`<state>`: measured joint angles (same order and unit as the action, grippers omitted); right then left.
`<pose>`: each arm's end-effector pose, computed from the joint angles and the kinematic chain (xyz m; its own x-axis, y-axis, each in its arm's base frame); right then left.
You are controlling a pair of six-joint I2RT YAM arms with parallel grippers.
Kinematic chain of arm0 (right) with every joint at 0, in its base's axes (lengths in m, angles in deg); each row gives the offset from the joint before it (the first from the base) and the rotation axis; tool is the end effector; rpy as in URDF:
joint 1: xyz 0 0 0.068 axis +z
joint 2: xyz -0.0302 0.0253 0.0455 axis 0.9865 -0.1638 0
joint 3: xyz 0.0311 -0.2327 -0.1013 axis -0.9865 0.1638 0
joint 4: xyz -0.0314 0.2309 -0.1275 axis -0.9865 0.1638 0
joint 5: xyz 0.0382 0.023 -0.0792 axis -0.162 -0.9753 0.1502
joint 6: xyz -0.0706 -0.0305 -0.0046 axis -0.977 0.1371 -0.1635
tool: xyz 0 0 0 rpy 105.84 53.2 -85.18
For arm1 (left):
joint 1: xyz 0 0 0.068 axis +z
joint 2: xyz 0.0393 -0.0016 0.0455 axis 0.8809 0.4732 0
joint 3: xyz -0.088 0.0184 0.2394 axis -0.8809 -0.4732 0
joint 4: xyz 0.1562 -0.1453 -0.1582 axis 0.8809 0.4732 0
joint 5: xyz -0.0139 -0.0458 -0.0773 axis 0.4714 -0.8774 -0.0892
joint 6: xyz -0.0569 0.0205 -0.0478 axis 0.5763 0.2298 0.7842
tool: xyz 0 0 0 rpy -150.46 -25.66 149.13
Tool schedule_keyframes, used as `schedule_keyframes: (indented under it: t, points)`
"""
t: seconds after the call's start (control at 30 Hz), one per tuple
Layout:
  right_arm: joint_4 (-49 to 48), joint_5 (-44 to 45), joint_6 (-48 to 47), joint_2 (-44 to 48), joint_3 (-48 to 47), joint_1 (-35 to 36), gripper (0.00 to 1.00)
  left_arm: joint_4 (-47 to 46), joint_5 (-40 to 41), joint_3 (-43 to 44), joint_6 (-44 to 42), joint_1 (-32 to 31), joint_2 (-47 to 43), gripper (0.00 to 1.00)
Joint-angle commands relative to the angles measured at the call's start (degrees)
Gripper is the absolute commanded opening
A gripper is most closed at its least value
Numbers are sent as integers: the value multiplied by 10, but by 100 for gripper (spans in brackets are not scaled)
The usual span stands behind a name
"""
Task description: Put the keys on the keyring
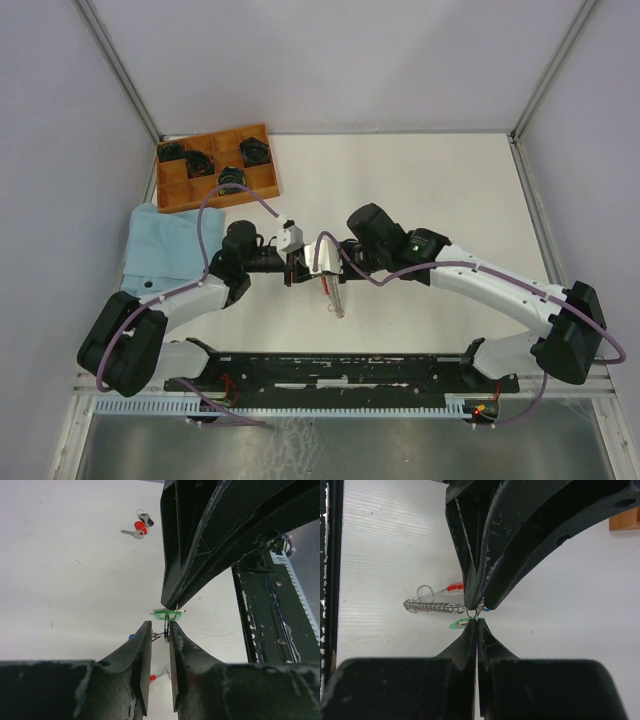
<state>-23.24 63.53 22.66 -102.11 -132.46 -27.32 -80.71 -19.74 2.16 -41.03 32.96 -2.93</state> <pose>0.1768 0.2688 0.2600 0.2534 -0.6959 -0.6720 -0.9522 -0.0569 -0.3001 0.2122 -0.1800 0.1923 -0.0545 0.0834 -0.9950 0.9971 0.0576 -0.0498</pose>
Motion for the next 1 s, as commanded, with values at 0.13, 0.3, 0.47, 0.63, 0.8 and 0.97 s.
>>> schedule_keyframes:
  t: [0.13,0.3,0.47,0.63,0.8,0.97]
  points:
    - [-16,-11,-3,15,-32,3,1,26,-27,32,-37,-7,10,12]
    - [-20,17,2,33,-14,3,1,42,-29,37,-44,-7,10,3]
    - [-20,45,13,53,9,3,1,40,-24,38,-39,-7,8,3]
    - [-20,54,24,52,31,3,1,28,-9,34,-26,-5,-1,3]
    - [-27,53,37,53,54,3,1,21,6,30,-19,-4,-8,3]
    - [-39,53,50,61,73,3,1,9,26,26,-7,-4,-9,3]
